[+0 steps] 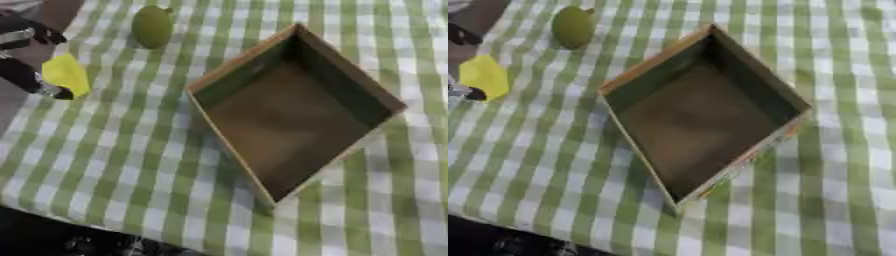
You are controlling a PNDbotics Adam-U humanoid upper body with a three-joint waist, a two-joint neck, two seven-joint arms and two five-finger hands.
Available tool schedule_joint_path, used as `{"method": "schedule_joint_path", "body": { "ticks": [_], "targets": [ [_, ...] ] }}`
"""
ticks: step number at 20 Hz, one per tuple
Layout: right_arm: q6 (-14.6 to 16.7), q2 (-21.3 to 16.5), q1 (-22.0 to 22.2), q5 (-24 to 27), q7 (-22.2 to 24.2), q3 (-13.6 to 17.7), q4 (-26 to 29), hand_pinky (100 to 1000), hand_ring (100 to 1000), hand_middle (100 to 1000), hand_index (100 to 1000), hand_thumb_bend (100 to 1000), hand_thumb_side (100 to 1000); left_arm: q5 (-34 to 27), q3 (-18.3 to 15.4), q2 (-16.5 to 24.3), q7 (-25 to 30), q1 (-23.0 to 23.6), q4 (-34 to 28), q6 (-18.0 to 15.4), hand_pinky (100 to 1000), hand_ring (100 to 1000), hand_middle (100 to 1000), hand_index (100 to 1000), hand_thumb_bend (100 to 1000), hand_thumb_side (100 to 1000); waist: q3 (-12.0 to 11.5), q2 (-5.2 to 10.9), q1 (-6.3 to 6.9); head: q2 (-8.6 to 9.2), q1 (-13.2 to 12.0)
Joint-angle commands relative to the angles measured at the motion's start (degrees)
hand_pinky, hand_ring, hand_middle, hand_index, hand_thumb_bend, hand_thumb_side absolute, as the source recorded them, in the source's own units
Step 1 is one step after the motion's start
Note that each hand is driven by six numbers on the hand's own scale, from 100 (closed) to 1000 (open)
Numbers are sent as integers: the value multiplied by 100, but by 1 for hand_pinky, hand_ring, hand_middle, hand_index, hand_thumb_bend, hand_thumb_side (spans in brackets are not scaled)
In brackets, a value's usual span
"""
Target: Pick up objects on the table and place them in the box.
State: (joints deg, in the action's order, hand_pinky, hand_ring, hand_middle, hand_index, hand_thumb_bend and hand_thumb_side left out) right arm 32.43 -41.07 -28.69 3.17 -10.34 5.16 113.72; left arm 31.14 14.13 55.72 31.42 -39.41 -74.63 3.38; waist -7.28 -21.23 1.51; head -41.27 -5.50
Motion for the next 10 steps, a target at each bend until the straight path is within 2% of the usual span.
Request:
{"method": "schedule_joint_path", "body": {
  "ticks": [1, 10],
  "targets": [
    [-14, -133, -52, -11, 2, 32, 87, 895, 592, 564, 825, 100, 470, 98, -158, 158, -74, -90, 60, 41, 920, 910, 854, 934, 710, 404, -11, 95, -2, 56, -15],
    [-14, -123, -70, -19, -2, 25, 87, 895, 591, 564, 825, 100, 470, 63, -155, 71, 1, -140, 242, 81, 913, 902, 835, 923, 683, 424, -5, 74, -35, 119, -66]
  ]
}}
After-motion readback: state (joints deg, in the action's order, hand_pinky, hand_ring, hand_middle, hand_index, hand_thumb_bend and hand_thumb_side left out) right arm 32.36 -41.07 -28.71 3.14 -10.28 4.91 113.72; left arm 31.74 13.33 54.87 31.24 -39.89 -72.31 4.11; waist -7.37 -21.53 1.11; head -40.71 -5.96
